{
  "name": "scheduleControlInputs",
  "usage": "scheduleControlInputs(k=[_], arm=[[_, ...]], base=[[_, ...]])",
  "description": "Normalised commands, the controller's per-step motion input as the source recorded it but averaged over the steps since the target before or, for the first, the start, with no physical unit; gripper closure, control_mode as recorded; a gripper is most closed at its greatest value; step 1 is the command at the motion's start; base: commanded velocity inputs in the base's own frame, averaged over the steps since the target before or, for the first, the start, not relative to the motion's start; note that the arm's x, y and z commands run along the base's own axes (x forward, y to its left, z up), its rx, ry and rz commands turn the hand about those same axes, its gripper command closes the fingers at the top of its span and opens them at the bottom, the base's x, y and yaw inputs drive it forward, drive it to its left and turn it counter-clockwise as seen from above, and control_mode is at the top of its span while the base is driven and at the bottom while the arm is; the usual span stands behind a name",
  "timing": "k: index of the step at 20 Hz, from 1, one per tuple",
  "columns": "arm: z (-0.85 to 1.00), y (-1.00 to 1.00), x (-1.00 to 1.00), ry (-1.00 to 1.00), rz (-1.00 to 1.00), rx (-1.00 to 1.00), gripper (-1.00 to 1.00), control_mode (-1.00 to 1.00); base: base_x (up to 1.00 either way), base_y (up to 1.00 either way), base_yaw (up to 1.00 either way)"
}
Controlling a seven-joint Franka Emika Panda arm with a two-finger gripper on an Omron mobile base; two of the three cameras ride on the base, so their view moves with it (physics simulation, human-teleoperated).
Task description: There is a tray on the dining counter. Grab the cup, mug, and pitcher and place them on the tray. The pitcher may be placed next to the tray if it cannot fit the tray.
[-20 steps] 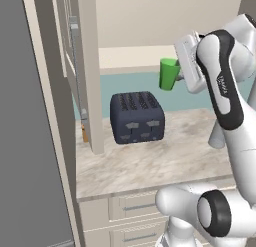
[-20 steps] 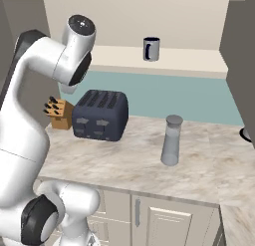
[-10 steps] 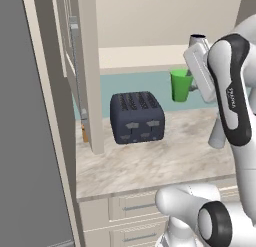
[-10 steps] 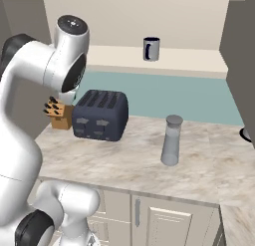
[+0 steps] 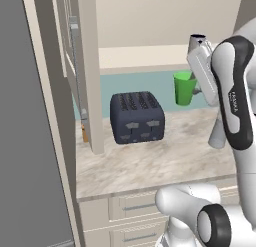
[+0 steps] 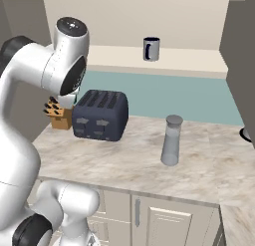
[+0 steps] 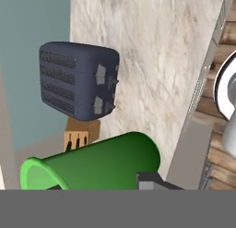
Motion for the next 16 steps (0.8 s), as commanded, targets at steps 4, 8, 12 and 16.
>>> scheduleControlInputs(k=[4,8,12,16], arm=[[-0.08,-0.23,-0.08,0.00,0.00,0.00,1.00,-1.00],[-0.03,-0.13,-0.12,0.03,-0.01,0.00,1.00,-1.00],[0.00,-0.19,-0.09,0.03,0.00,0.00,1.00,-1.00],[0.00,-0.21,-0.06,0.03,0.00,0.00,1.00,-1.00]], base=[[0.00,0.00,0.00],[0.00,0.00,0.00],[0.00,0.00,0.00],[0.00,0.00,0.00]])
